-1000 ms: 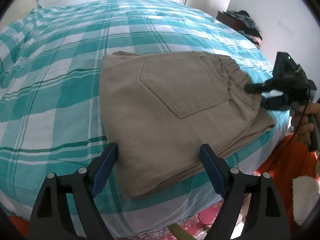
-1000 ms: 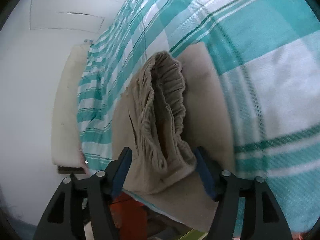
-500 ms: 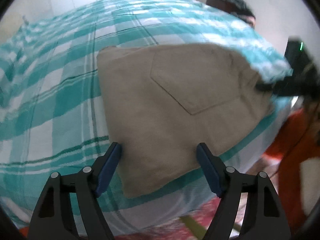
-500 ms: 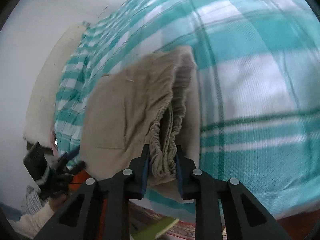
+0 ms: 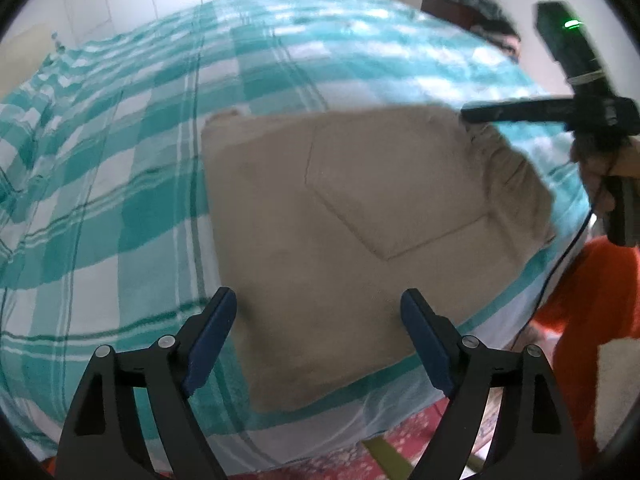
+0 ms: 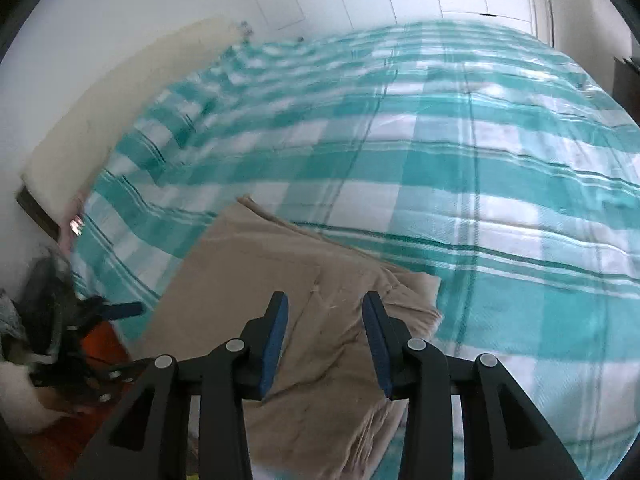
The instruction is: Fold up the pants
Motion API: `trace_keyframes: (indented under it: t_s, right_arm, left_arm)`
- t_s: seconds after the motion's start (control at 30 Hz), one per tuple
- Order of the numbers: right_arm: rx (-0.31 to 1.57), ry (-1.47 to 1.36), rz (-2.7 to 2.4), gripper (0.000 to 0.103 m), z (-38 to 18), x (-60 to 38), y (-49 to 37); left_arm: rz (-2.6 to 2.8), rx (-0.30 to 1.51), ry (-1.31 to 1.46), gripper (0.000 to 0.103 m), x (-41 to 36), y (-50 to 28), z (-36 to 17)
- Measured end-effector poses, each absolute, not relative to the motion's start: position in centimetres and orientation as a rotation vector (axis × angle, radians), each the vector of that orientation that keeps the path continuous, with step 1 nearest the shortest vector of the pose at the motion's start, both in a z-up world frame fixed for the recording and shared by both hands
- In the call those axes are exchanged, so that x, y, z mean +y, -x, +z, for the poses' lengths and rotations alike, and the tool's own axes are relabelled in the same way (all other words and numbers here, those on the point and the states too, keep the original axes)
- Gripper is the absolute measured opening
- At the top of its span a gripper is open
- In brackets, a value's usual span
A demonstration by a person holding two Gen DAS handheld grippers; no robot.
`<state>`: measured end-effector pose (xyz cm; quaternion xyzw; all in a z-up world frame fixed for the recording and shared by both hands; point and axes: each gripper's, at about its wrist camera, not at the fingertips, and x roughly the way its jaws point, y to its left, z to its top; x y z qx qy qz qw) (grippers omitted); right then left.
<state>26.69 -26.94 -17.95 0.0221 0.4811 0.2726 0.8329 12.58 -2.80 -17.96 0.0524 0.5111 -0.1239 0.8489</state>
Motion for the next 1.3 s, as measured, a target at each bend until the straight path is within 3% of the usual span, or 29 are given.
trace_keyframes:
  t_s: [0.1,0.4,0.6,0.97,1.0,1.07,1.13,1.3]
  right_arm:
    - [1.173,-0.007,0.516,0.031,-23.4,-26.6,-27.9]
    - [1.01,0.014,0.553,0.031,-16.7,-26.8,-19.8]
    - [1.056,0.082,0.539,0.032,-20.8,-25.4,-16.0]
    - [1.028,0.019,0.5,0.032,-20.8,-25.9,-15.4]
    - [1.036,-0.039,0.52,0.035,-19.8,-26.5,-15.6]
    - [1.018,-0.168,0.553,0.068,-18.5,-28.5,-16.2]
    - [0.986,-0.244,0.523,0.08,-17.8,-30.6,-17.3]
    - [1.211,-0.404,0.529,0.077,-23.8,-33.1,-23.2]
  left_arm:
    - [-0.247,1.079,-0.114,0.085,-2.9,-12.4,-18.0]
    - [-0.22,1.078,-0.099,0.085,-3.1,-12.4,-18.1]
    - [-0.212,1.085,-0.118,0.086,-3.3,-12.3,-18.5]
    - [-0.27,1.101,-0.012,0.09,-1.1,-12.3,-17.2]
    - [-0.271,1.088,0.026,0.092,-0.2,-12.6,-16.7]
    - [-0.273,1.086,0.144,0.097,2.4,-14.1,-16.2]
    - [-0.296,1.16,0.265,0.097,4.4,-16.4,-17.7]
    - [-0.369,1.307,0.363,0.095,4.3,-19.8,-22.0]
